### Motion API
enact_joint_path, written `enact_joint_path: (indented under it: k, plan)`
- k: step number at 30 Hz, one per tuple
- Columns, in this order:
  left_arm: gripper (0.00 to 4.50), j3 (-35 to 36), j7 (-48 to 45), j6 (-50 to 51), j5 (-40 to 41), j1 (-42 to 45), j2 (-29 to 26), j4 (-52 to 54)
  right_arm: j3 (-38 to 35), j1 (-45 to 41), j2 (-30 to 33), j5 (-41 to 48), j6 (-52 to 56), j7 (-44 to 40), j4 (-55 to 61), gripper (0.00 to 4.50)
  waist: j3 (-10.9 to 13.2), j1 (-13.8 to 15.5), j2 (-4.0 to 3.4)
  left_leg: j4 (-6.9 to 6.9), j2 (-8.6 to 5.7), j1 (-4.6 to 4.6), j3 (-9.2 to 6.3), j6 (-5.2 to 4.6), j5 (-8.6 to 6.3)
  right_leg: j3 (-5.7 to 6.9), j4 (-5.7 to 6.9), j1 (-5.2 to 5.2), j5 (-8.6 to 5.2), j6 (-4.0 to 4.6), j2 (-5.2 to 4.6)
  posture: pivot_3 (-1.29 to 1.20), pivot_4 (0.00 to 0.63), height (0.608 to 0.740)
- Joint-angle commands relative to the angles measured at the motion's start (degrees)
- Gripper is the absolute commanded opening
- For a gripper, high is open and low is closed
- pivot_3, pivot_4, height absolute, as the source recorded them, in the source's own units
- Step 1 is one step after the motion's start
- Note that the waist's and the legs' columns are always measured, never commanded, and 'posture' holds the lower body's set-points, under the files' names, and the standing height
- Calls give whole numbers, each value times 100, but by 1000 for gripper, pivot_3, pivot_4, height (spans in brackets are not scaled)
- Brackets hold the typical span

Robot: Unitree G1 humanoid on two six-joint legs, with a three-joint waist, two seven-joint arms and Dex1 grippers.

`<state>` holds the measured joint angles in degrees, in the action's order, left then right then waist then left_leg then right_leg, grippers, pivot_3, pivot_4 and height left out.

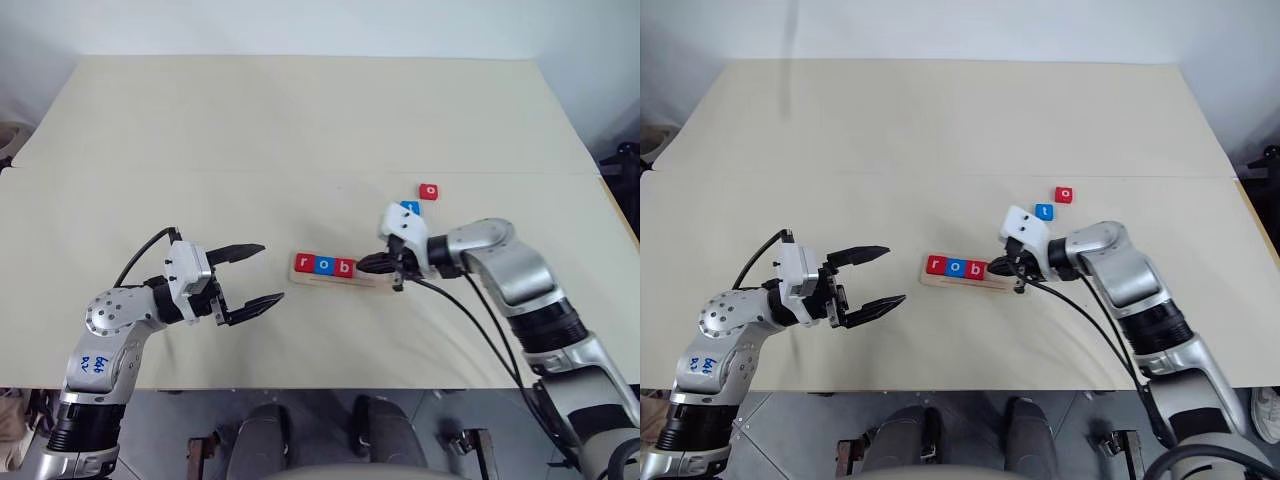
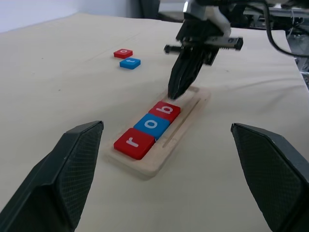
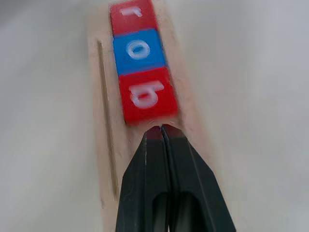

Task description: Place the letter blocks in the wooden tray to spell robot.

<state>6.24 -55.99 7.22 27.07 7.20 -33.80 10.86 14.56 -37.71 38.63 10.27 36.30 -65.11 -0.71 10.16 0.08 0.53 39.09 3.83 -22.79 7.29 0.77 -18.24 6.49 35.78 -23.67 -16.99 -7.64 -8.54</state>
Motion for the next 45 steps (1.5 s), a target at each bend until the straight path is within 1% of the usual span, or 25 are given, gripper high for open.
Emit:
enact_joint_path:
  k: [1,2,3,4,6,8,9,11,12,13,16,19,21,24,26,30,32,35,37,42,45]
  plan:
    - [4500,84,-88,-95,124,0,-2,111,-960,532,357,534,-391,-165,399,26,0,9,0,0,0,-1,-1,0,0,1,-1,0,0,0,0,0,150,740]
    - [4500,74,-122,-118,115,15,4,46,-1268,753,409,680,-419,-108,454,26,0,5,1,0,0,-2,-3,0,0,4,-3,1,0,0,0,0,150,740]
    - [4500,70,-155,-149,104,25,9,-18,-1508,945,418,785,-467,-35,505,371,0,0,1,-1,0,-2,-2,0,0,4,-4,1,0,0,0,0,150,740]
    - [4500,61,-187,-167,94,48,16,-90,-1828,1195,425,921,-487,50,553,512,0,-1,1,-1,0,-3,-2,0,0,5,-4,1,0,0,1,0,150,740]
    - [4500,60,-165,-248,4,123,46,-287,-2544,1814,403,1205,-823,104,708,1134,0,11,0,-1,0,-2,-3,0,0,6,-3,2,0,0,1,0,150,740]
    - [4500,76,-152,-307,-19,214,68,-446,-3363,2227,178,1559,-754,572,786,1856,0,7,0,0,0,0,-2,0,0,4,-2,4,0,0,1,0,150,740]
    - [4500,92,-162,-330,-9,253,68,-512,-3649,2479,124,1576,-936,705,803,2189,0,9,0,0,0,1,-3,0,0,5,0,4,0,0,1,0,150,740]
    - [4500,105,-190,-391,-18,349,70,-672,-4078,3168,111,1371,-1536,800,756,2898,0,22,0,0,0,2,-2,0,0,4,0,5,0,0,1,0,150,740]
    - [4500,101,-216,-427,-35,407,70,-770,-4290,3550,70,1229,-1884,880,671,3144,0,40,0,-1,0,4,-4,0,0,5,0,8,0,0,1,0,150,740]
    - [4500,99,-237,-448,-40,456,73,-853,-4453,3875,14,1206,-2095,915,649,3568,0,74,0,-1,0,5,-4,0,0,6,-2,9,0,0,1,0,150,740]
    - [4500,93,-338,-490,-31,525,57,-1001,-4645,4484,-139,1327,-2514,918,729,4493,0,73,0,-3,-2,10,1,0,0,2,-9,14,1,-2,1,0,150,740]
    - [4500,70,-477,-534,-50,628,31,-1193,-4638,4904,-340,1300,-2849,1055,884,4493,0,12,0,-5,-1,37,14,0,0,-14,-15,23,0,-1,1,0,150,740]
    - [4500,75,-496,-557,-64,708,44,-1288,-4580,4994,-470,1285,-3038,1189,902,4493,-1,-24,-2,-13,0,48,12,0,0,-15,-14,29,-2,3,1,0,150,740]
    - [4500,76,-504,-584,-73,753,63,-1331,-4391,4951,-564,1250,-3208,1297,900,4493,-2,-38,-2,-13,0,49,15,0,0,-20,-13,28,-2,3,1,0,150,740]
    - [4500,70,-496,-607,-86,767,76,-1340,-4186,4718,-567,1228,-3231,1388,879,4493,-2,-32,-2,-13,0,49,14,0,0,-20,-11,28,-2,3,1,0,150,740]
    - [4500,67,-444,-619,-101,758,103,-1267,-3947,3875,-456,1440,-2746,1681,702,4493,-2,-33,-2,-9,0,50,14,0,0,-23,-6,27,-2,3,1,0,150,740]
    - [4500,77,-406,-627,-101,733,117,-1207,-3777,3319,-336,1530,-2085,1892,538,4493,-2,-29,-2,-10,0,49,14,0,0,-23,4,25,-2,4,1,0,150,740]
    - [4500,45,-318,-634,-150,713,148,-1143,-3286,2205,-199,1457,-1023,2194,57,4493,-2,-31,-2,-5,0,47,14,0,0,-24,12,25,-1,3,1,0,150,740]
    - [4500,6,-244,-620,-179,714,190,-1081,-2960,1624,-166,1285,-622,2321,-280,4493,-2,-33,-3,-8,2,47,13,0,0,-23,16,22,-2,4,1,0,150,740]
    - [4500,-78,-90,-575,-196,661,292,-877,-2173,189,-449,647,-339,2769,-1620,4493,-2,-33,-2,-8,1,38,15,0,0,-20,13,16,-2,4,1,0,150,740]
    - [4500,-105,-27,-547,-193,636,310,-793,-1946,-188,-574,367,-573,2893,-2160,4493,-2,-18,-3,-8,0,33,18,0,0,-20,9,14,-2,3,0,0,150,740]
